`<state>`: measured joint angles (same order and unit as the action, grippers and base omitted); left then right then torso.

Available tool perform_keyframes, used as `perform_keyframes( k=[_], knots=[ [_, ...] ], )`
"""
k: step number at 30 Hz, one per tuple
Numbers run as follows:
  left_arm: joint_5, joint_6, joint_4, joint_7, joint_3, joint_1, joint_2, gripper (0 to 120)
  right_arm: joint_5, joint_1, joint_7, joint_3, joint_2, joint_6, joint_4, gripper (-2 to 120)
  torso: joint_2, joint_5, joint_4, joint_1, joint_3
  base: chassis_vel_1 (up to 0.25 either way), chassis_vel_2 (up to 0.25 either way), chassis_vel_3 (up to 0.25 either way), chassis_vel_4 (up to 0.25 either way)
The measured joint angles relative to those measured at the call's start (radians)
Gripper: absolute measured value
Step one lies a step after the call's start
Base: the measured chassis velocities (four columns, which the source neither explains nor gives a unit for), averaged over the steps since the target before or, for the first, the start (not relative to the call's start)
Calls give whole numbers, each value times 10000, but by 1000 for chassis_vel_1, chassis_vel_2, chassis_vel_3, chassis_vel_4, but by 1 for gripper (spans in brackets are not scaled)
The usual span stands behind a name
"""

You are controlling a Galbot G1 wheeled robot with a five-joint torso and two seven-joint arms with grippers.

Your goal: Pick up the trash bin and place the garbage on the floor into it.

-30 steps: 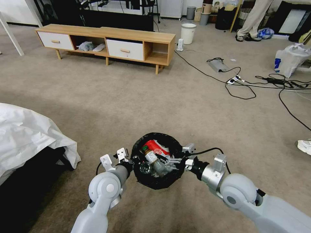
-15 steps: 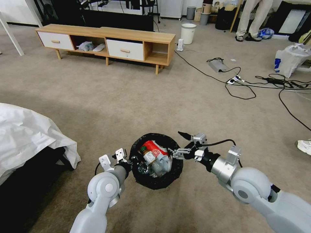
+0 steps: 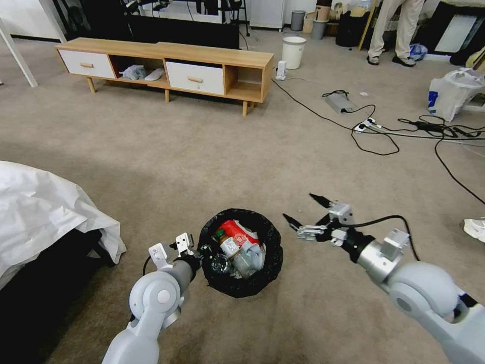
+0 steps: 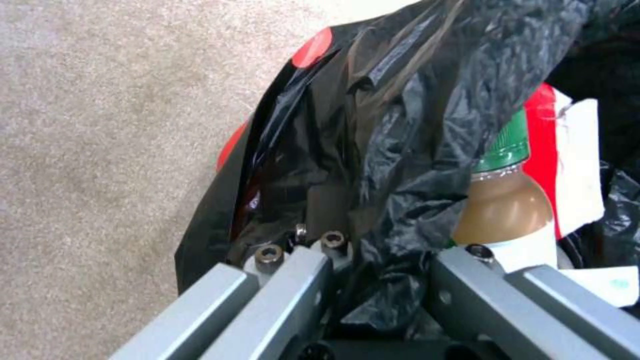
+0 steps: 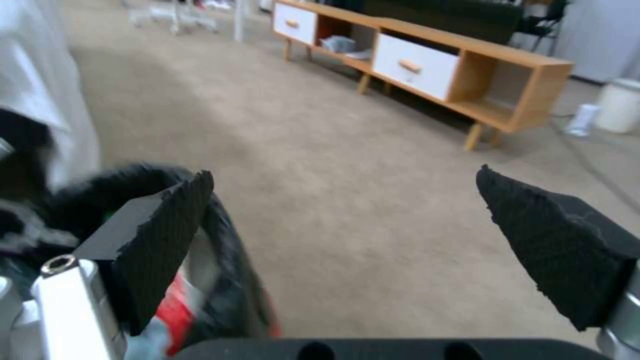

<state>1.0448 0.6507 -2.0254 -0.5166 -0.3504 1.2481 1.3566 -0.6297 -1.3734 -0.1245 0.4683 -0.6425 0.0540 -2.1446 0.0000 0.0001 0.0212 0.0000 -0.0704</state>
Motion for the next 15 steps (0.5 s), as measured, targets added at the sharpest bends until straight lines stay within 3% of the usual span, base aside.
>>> perform_keyframes(
  k=[5, 8, 11, 15],
  knots=[
    [12, -10, -114, 16, 23, 115, -46, 0, 753, -1128, -31, 1164, -368, -214, -218, 100, 0, 1, 0, 0, 1, 0, 0, 0, 0],
    [11, -34, -226, 52, 52, 189, -63, 0, 1844, -2266, -316, 2295, -1026, -733, -361, 100, 0, -2, 1, 0, 1, 0, 0, 0, 0],
    [12, -36, -250, 69, 58, 200, -47, 0, 2397, -2594, -434, 2603, -1290, -984, -362, 100, -1, -3, 1, 0, 1, 0, 0, 0, 0],
    [-2, -53, -340, 122, 92, 248, -41, 0, 4072, -3244, -655, 3233, -2217, -1750, -347, 100, 0, 0, 0, 0, 1, 0, 0, 0, 0]
  ],
)
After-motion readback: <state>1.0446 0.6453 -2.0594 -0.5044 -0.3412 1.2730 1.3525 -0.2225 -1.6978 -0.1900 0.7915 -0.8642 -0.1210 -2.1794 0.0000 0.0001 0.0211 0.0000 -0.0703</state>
